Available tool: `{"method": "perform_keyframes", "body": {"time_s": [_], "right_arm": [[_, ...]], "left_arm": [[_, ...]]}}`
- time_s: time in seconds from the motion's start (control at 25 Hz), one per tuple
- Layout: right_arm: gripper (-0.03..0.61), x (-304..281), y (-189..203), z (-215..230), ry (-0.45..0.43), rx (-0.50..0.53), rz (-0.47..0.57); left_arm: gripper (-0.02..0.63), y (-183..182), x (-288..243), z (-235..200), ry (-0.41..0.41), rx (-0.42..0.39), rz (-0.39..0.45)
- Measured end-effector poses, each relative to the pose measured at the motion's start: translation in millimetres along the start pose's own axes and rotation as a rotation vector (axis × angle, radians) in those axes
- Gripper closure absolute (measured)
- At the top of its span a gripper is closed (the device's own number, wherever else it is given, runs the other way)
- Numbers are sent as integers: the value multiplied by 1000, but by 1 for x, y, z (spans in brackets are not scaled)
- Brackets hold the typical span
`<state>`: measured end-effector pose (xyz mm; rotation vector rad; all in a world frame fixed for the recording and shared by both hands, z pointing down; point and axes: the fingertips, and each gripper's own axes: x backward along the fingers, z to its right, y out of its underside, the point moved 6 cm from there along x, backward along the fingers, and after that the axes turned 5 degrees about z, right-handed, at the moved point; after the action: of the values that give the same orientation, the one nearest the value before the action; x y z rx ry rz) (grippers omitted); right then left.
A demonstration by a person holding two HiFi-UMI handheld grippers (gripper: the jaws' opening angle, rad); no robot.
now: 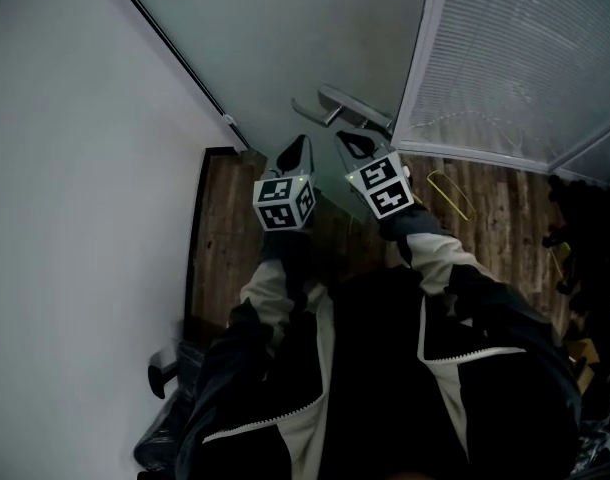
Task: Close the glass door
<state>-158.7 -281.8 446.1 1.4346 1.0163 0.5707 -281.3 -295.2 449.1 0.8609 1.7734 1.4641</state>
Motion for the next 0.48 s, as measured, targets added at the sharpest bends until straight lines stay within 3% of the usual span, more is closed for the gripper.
{"method": "perform_keyframes", "body": {"time_s": [0.08,0.16,0.36,0.48], "right_arm": [[572,0,-6,-4,0,49,-4],[563,0,-16,-8,7,189,-33],[451,-22,-22,-17,30,775,-182],[381,-41,-5,-16,20,1017,-320]], "left_arm": [[614,-1,1,0,6,-2,-1],[614,-3,2,1,15,-5,2],[614,-10,2,-1,17,-11,11],[614,-15,4,-7,8,-12,17]]}}
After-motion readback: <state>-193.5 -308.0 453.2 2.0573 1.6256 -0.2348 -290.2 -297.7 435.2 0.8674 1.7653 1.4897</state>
